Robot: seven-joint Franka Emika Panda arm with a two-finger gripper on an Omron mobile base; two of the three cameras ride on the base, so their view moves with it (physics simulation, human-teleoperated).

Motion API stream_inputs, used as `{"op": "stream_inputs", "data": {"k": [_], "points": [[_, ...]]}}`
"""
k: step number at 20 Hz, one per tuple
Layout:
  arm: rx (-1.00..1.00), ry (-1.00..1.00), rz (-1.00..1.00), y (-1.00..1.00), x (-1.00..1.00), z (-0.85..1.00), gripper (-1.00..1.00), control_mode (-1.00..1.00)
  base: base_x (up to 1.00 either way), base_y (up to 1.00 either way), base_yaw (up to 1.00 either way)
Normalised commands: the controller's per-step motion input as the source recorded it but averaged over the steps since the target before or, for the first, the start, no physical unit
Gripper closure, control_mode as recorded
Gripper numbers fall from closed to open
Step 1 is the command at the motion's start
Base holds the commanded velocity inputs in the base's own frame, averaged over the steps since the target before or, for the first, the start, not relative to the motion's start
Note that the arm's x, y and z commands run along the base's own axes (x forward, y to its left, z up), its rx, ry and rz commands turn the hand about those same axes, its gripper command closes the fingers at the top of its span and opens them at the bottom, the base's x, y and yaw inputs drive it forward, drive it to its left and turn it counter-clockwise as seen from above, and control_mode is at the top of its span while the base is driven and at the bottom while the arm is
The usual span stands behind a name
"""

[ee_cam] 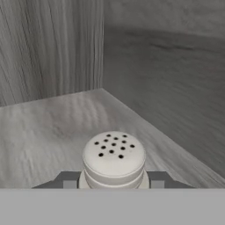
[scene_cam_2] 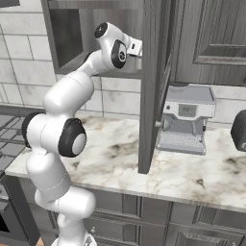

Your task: Collect the paprika, ketchup, and shaker from the cabinet and place them next to the stove.

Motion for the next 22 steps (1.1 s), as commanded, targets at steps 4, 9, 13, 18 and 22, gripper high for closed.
{"op": "stream_inputs", "data": {"k": [4, 9, 13, 18, 22], "points": [[0.0, 0.0, 0.0, 0.0, -0.01, -0.05, 1.0, -1.0, 0.0, 0.0, 0.0], [0.0, 0.0, 0.0, 0.0, -0.12, -0.11, 1.0, -1.0, 0.0, 0.0, 0.0], [0.0, 0.0, 0.02, 0.13, -0.38, -0.35, 1.0, -1.0, 0.0, 0.0, 0.0], [-0.03, 0.0, 0.13, 0.41, -0.7, -0.5, 1.0, -1.0, 0.0, 0.0, 0.0], [-0.05, -0.01, 0.22, 0.38, -0.99, -0.44, 1.0, -1.0, 0.0, 0.0, 0.0]]}}
